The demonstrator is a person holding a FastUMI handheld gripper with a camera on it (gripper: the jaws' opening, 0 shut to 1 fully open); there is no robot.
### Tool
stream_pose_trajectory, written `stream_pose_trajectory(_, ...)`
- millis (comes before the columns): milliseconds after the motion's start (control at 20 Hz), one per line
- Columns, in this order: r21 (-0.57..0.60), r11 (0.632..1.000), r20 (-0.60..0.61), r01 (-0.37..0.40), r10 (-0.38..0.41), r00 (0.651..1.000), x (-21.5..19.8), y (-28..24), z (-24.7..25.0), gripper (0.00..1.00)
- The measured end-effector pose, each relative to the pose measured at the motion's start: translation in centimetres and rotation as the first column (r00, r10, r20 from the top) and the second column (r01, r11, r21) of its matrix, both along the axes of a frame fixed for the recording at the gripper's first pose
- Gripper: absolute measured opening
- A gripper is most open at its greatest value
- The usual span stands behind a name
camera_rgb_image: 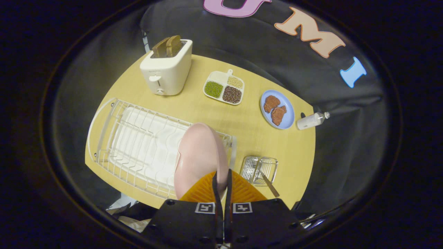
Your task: Take the plate from the dish rack, then take the spoon from the basket and place it into the plate.
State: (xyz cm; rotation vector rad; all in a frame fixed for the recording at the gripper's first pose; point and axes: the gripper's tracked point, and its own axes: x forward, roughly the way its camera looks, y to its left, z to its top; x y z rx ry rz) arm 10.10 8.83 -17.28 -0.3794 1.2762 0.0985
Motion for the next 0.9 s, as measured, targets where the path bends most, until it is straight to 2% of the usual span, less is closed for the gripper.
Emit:
stream_pose_trajectory(500, 0.048, 0.999, -0.028, 0.015, -0.013, 1.0, -0.2, -0.5, 0.4, 0.05)
stream_pose_trajectory(900, 0.102, 0.994, -0.006, 0.034, -0.034, 0.999, -0.4, -1.1, 0.9, 0.05)
